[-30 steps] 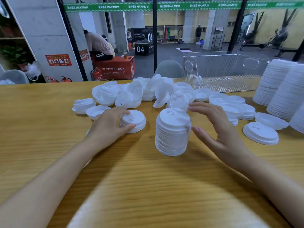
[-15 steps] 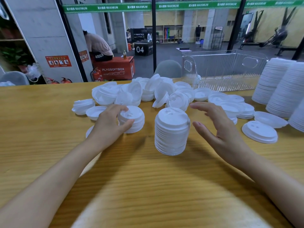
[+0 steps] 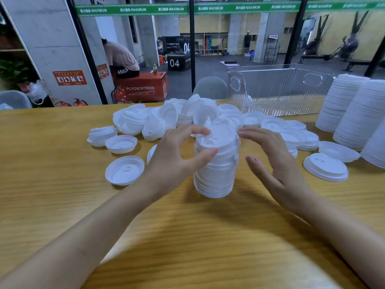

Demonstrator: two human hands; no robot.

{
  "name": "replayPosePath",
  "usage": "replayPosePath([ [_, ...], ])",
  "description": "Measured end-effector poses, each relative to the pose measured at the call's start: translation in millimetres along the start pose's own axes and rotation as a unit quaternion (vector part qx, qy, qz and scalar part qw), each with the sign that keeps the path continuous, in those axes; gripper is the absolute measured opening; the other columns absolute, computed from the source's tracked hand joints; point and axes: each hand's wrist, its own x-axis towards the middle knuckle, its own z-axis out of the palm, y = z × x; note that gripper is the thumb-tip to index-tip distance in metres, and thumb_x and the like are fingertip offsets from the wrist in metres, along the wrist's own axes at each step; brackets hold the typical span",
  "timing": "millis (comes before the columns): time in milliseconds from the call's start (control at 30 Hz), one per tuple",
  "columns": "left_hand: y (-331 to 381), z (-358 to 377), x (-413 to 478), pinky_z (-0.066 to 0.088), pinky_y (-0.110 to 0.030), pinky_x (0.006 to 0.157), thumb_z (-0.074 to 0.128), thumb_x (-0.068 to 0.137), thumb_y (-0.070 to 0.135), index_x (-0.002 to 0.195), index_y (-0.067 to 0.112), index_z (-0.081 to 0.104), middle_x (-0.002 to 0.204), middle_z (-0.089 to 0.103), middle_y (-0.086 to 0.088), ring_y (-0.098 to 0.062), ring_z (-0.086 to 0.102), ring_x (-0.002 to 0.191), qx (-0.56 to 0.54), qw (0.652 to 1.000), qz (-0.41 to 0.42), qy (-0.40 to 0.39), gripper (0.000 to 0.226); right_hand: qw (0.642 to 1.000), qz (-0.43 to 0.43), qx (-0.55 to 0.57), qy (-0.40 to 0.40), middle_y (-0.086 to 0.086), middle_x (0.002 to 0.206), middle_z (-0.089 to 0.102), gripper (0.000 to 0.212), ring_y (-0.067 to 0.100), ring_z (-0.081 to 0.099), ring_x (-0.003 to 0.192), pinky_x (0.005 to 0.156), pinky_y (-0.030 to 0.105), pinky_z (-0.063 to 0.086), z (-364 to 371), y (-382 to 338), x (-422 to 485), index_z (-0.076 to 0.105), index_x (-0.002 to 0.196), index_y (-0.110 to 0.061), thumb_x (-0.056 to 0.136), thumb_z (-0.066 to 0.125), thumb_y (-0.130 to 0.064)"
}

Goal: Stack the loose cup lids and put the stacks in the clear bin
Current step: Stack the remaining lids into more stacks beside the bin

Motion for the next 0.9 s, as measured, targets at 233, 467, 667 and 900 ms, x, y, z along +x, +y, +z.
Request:
replayPosePath([
  [233, -4.5, 2.4, -2.1, 0.029, -0.006, 0.097, 0.066, 0.075, 0.051, 0.112, 0.036, 0.064, 0.120, 0.059, 0.027, 0.000, 0.046, 0.123, 0.029, 0.999, 0.005, -0.024, 0.040, 1.000, -0.016, -0.011, -0.017, -0.004, 0.135, 0.053, 0.042, 0.018, 0.046, 0.128, 0.108, 0.021, 0.031, 1.5, 0.7, -0.6, 0.053, 0.132, -0.024, 0.102, 0.037, -0.050],
  [467, -8.2, 2.7, -3.6, 0.030, -0.011, 0.099, 0.065, 0.074, 0.058, 0.113, 0.038, 0.063, 0.122, 0.058, 0.027, 0.000, 0.045, 0.125, 0.028, 0.999, 0.013, -0.032, 0.044, 0.999, -0.030, -0.013, -0.027, -0.006, 0.131, 0.056, 0.038, 0.017, 0.049, 0.124, 0.104, 0.023, 0.035, 1.8, 0.4, -0.3, 0.059, 0.125, -0.024, 0.103, 0.038, -0.048],
  [667, -18.3, -19.7, 4.1, 0.035, -0.009, 0.094, 0.068, 0.078, 0.050, 0.114, 0.043, 0.061, 0.117, 0.059, 0.032, 0.009, 0.049, 0.117, -0.007, 0.999, -0.029, 0.012, 0.037, 0.999, -0.030, -0.006, -0.022, -0.005, 0.134, 0.054, 0.039, 0.019, 0.049, 0.126, 0.106, 0.021, 0.032, 0.9, 0.2, -0.2, 0.055, 0.129, -0.024, 0.103, 0.038, -0.048],
  [900, -81.0, -49.6, 4.9, 0.039, -0.025, 0.088, 0.076, 0.082, 0.034, 0.138, 0.023, 0.048, 0.133, 0.050, 0.008, -0.006, 0.050, 0.107, 0.174, 0.975, -0.139, -0.018, 0.064, 0.999, -0.028, -0.004, -0.025, -0.005, 0.133, 0.054, 0.037, 0.019, 0.049, 0.126, 0.106, 0.019, 0.031, 1.6, 0.6, -0.4, 0.055, 0.129, -0.024, 0.102, 0.040, -0.045],
])
